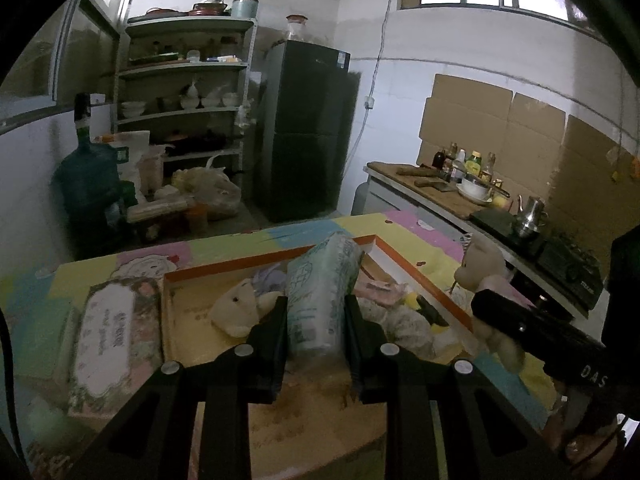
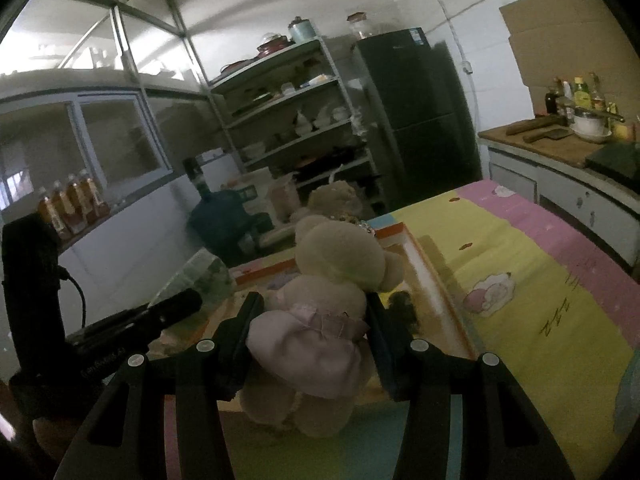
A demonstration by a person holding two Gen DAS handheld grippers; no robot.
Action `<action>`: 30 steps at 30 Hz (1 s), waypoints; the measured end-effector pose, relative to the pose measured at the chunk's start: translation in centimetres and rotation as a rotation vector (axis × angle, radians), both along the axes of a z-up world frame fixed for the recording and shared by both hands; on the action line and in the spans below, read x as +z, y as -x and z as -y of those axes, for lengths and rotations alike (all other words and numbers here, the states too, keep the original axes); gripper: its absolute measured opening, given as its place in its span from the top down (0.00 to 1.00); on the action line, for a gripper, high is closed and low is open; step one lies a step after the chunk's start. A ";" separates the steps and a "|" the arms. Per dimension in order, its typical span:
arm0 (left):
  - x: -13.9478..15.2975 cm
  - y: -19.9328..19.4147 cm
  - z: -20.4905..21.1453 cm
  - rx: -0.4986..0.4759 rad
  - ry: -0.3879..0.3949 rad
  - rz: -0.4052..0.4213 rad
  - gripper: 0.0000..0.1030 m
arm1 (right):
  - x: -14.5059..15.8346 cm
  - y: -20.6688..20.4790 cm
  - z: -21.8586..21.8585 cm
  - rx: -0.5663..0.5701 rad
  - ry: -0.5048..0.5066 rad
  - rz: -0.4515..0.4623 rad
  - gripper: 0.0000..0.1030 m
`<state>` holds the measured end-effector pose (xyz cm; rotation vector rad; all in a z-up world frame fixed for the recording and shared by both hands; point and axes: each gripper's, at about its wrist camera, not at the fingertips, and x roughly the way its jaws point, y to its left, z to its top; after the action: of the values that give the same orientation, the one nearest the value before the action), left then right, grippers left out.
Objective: Organize soft objects
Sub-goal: 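Carry tissue pack in left tool while right tool carries pink plush over the box, then lower tissue pack into box and open left tool while right tool releases pink plush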
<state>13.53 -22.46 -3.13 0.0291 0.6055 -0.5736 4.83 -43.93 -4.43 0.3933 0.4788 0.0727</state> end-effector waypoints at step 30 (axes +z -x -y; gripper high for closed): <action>-5.2 -7.0 3.8 0.024 -0.013 -0.163 0.73 | -4.9 -8.7 -0.3 0.156 -0.011 -0.187 0.47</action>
<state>20.53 -26.23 -8.37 -0.0128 0.7676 -0.5524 13.54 -43.66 -9.31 0.3749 0.6937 0.1903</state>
